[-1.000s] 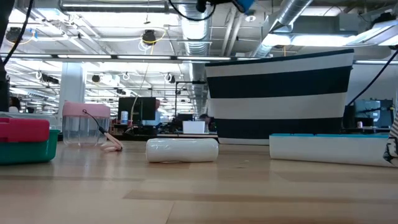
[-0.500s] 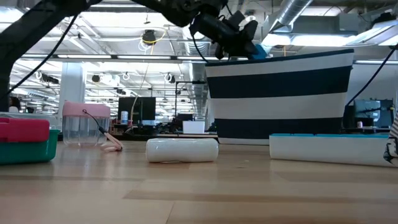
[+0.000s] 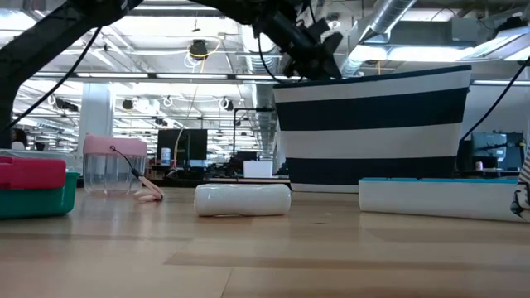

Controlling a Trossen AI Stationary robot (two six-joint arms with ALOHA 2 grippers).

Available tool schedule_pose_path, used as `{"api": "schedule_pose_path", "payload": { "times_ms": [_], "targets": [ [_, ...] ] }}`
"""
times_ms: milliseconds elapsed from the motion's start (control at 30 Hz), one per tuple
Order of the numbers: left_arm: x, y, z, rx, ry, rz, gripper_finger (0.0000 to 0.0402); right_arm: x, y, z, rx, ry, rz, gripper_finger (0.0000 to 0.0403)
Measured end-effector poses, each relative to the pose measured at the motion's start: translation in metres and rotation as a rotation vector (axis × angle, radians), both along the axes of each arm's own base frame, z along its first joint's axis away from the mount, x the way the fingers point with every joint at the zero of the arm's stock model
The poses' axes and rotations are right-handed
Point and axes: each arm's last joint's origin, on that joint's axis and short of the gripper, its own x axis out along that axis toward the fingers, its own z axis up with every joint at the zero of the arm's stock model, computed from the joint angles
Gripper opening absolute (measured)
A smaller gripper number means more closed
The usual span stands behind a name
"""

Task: Pick & place medical supplies in basket/bin
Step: Put the blue bandage into the blue bin, then put the white rolled gauze into the blue bin

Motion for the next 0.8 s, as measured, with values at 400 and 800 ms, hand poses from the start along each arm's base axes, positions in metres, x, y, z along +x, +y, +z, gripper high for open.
{"api": "schedule_pose_path", "payload": {
  "times_ms": [400, 800],
  "targets": [
    [-0.023, -0.037, 0.057, -0.104, 0.028, -0.156, 0.0162, 0.000, 0.000, 0.000, 0.013, -0.006, -0.016, 0.0163],
    [-0.073, -0.204, 0.032, -0.329, 0.722, -0.345, 0.0162, 0.000, 0.001, 0.000, 0.011, -0.006, -0.013, 0.0163]
  ]
}}
